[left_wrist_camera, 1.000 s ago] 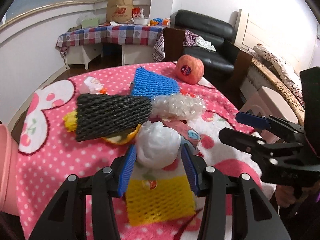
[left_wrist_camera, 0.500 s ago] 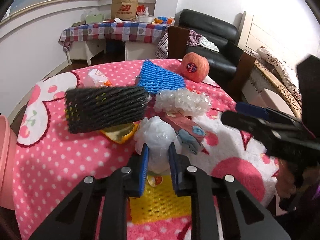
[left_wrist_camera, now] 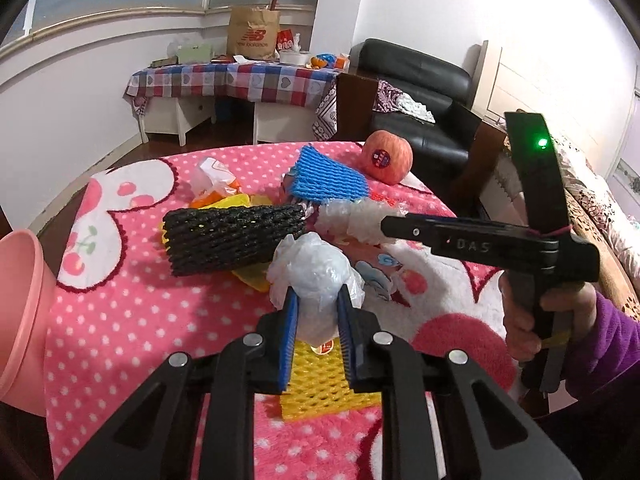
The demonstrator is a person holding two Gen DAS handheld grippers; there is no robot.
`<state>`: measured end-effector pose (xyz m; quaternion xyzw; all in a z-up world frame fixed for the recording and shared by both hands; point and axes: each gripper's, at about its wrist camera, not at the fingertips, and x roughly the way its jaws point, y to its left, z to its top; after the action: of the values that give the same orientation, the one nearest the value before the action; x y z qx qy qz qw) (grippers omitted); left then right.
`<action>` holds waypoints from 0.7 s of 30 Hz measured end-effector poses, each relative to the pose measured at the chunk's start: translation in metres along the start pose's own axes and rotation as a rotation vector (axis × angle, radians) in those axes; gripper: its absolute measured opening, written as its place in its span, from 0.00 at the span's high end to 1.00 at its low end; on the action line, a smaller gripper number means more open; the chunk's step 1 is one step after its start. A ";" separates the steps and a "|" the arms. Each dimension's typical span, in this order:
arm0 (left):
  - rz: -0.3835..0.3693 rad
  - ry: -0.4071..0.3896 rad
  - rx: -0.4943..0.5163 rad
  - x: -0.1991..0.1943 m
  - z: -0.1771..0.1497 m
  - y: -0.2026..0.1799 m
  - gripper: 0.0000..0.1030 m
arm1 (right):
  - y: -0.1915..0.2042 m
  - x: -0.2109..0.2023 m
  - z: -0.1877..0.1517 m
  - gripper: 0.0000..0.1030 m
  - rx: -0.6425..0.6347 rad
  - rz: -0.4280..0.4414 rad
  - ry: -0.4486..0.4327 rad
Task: Collect trash
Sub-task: 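Close the right gripper on the clear bubble wrap beside the left gripper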
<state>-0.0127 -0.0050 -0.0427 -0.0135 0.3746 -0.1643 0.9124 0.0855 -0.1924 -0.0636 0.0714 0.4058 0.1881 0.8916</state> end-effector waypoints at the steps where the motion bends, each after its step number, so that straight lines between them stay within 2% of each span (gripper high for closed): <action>1: 0.000 -0.002 0.002 -0.001 0.000 0.000 0.82 | 0.001 0.000 -0.001 0.75 0.001 0.007 0.007; 2: 0.002 -0.005 0.004 -0.002 -0.001 0.000 0.82 | 0.001 0.000 -0.002 0.80 0.002 0.011 0.013; 6: 0.001 -0.016 0.003 -0.007 -0.002 0.000 0.82 | 0.005 -0.009 -0.005 0.86 0.002 0.018 -0.001; 13: 0.016 -0.059 0.002 -0.025 -0.002 0.001 0.82 | 0.020 -0.046 -0.005 0.86 -0.029 0.012 -0.075; 21: 0.066 -0.129 -0.002 -0.051 0.004 0.006 0.82 | 0.046 -0.075 0.007 0.86 -0.077 0.049 -0.160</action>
<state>-0.0417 0.0157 -0.0060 -0.0126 0.3153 -0.1326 0.9396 0.0330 -0.1794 0.0069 0.0620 0.3240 0.2189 0.9183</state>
